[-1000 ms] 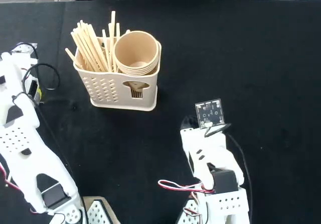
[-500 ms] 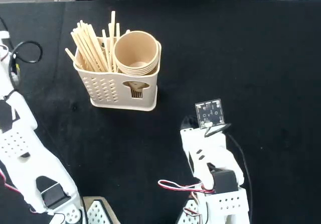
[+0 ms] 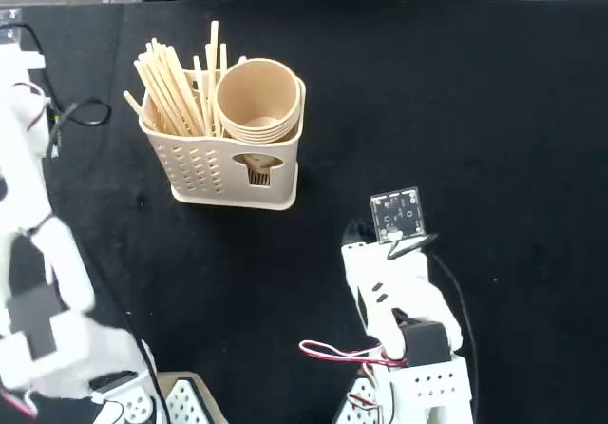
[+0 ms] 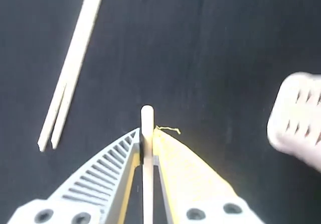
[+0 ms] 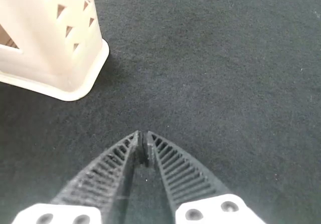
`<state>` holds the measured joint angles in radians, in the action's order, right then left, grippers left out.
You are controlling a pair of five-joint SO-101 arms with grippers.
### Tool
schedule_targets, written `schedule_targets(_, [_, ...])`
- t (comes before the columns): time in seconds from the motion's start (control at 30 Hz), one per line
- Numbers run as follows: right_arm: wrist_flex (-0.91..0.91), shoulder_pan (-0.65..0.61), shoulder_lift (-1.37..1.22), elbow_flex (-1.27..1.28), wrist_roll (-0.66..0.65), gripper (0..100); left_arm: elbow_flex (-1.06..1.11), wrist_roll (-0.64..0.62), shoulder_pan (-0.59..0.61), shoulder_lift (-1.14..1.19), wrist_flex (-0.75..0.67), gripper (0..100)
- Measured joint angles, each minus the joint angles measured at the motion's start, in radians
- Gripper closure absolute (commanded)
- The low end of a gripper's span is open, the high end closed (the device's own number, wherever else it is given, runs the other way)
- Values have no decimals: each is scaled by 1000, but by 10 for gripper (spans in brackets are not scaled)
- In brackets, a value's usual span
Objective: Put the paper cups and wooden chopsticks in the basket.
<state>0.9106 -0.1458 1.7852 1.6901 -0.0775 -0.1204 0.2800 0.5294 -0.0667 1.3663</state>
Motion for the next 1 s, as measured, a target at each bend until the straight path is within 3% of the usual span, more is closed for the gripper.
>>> schedule_targets(0.13, [0,0,0,0,0,985,192,-84,-64,-195,-313,972])
schedule_targets(0.33, [0,0,0,0,0,985,239,-281,-203,-405,-690,972])
schedule_targets(0.53, [0,0,0,0,0,985,244,-358,-374,-555,-933,972])
schedule_targets(0.67, [0,0,0,0,0,984,284,-359,-440,-646,-993,972])
schedule_targets(1.0, [0,0,0,0,0,984,698,-362,-508,-663,-1333,968])
